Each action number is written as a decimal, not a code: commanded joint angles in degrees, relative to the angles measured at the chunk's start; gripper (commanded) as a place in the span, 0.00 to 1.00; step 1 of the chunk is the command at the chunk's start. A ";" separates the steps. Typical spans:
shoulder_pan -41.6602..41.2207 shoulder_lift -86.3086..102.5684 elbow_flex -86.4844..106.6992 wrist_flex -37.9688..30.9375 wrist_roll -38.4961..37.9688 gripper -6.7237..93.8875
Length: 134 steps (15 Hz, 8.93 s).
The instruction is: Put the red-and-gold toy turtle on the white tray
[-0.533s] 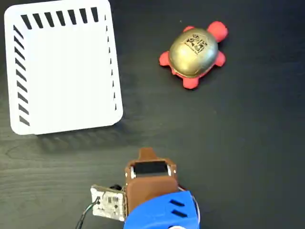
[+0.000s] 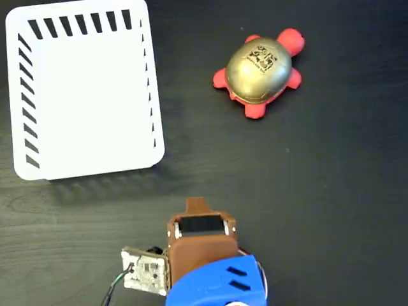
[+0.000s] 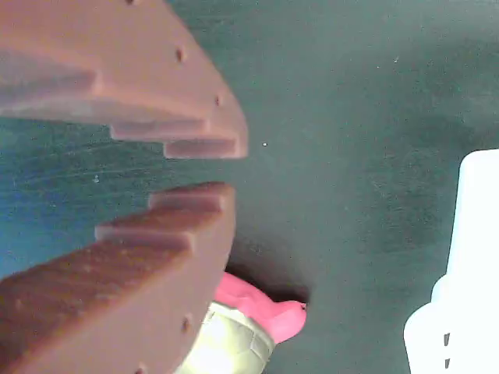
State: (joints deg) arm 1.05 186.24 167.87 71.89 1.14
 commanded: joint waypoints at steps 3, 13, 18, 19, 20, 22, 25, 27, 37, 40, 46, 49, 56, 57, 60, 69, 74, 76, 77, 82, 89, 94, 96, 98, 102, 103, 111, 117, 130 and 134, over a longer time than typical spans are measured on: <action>0.26 0.09 -0.53 0.35 0.26 0.07; -10.99 -4.31 -0.79 -2.02 -9.76 0.07; -8.09 -19.78 -5.62 -8.44 -9.05 0.07; -6.59 -24.26 -9.32 -9.93 -9.05 0.07; -4.66 -29.36 -14.59 -10.20 -9.40 0.07; -0.26 -40.25 -28.13 -7.38 -12.48 0.07; 6.24 -56.60 -49.83 -2.02 -22.94 0.07; 9.32 -66.53 -62.93 0.00 -27.16 0.07; 14.59 -104.06 -106.61 10.11 -48.52 0.07; 16.00 -109.07 -107.31 11.51 -55.55 0.07; 17.05 -114.70 -112.06 18.54 -59.77 0.07; 17.49 -117.51 -113.99 18.46 -59.77 0.08; 18.98 -120.67 -114.26 18.54 -60.56 0.62; 19.42 -120.76 -114.35 18.54 -61.26 0.62; 20.92 -121.46 -114.61 20.30 -64.16 0.68; 21.97 -127.88 -116.28 18.72 -64.34 0.68; 21.88 -128.94 -115.14 14.59 -63.19 0.68; 21.45 -129.46 -114.96 14.06 -62.58 0.68; 21.27 -129.46 -113.91 12.48 -62.40 0.68; 21.18 -131.48 -110.65 10.72 -62.58 0.68; 20.04 -134.12 -110.39 10.20 -61.52 0.68; 19.95 -134.56 -110.39 8.53 -60.21 0.39; 19.95 -134.65 -110.57 8.35 -60.03 0.22; 20.04 -134.65 -110.57 8.17 -60.03 0.11; 20.48 -134.38 -110.83 7.82 -59.77 0.07; 20.48 -134.21 -111.53 7.65 -58.27 0.07; 14.50 -120.76 -127.79 23.20 -45.26 0.07; 4.48 -109.60 -128.58 29.09 -36.21 0.07; -18.02 -106.61 -106.26 18.81 1.58 0.07; -17.75 -109.16 -104.15 16.88 1.14 0.07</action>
State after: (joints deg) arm -15.64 74.18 64.07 88.68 1.76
